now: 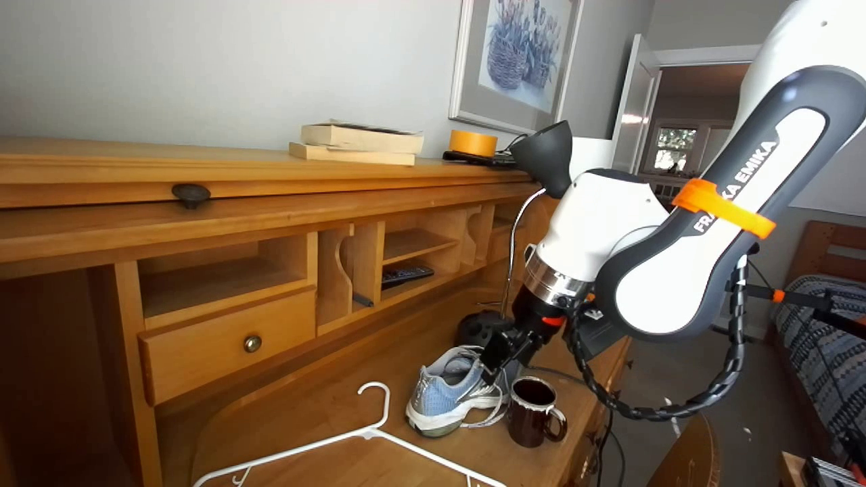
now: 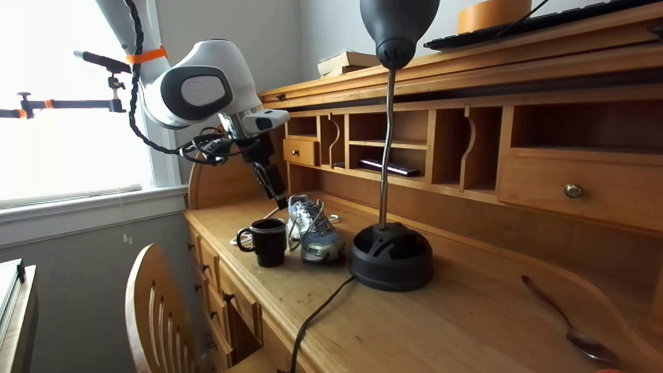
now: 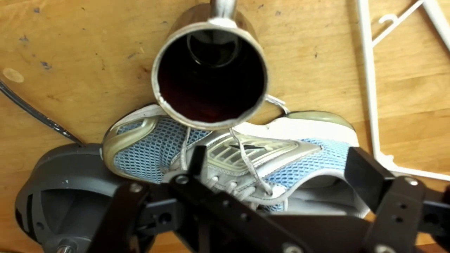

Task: Remove the cup from the shoe and place the shoe on top of the cup

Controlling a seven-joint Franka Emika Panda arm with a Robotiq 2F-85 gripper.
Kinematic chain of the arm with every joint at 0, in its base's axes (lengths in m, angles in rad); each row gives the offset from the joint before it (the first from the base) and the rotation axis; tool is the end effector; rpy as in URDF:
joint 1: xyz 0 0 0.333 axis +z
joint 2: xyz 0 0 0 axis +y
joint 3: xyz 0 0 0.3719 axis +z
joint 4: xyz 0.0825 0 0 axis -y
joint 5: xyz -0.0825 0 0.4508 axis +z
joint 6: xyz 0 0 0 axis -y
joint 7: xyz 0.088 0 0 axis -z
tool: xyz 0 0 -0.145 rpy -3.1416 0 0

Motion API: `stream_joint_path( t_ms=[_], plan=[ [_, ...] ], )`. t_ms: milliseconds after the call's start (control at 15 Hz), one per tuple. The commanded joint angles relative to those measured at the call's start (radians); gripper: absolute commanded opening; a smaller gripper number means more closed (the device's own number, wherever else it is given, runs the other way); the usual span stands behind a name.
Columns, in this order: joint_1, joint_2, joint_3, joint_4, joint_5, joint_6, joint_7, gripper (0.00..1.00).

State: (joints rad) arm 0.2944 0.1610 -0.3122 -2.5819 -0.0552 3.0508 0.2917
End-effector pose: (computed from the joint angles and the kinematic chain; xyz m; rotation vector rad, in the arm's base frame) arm 0.5208 -0.0099 0.1958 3.0606 -0.3748 0.4971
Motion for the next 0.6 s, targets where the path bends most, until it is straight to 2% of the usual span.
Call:
stream_joint_path(
  t_ms=[0, 200, 400, 467, 533],
  plan=[
    [0.072, -0.001, -0.079, 0.053, -0.070, -0.087, 0.124, 1.00],
    [0.122, 0.041, -0.125, 0.138, -0.131, -0.170, 0.247, 1.00],
    [0.155, 0.063, -0.130, 0.217, -0.155, -0.286, 0.331, 1.00],
    [0.072, 0.065, -0.041, 0.241, -0.195, -0.330, 0.379, 1.00],
    [0.070, 0.078, -0.029, 0.266, -0.219, -0.371, 0.420, 1.00]
  ],
)
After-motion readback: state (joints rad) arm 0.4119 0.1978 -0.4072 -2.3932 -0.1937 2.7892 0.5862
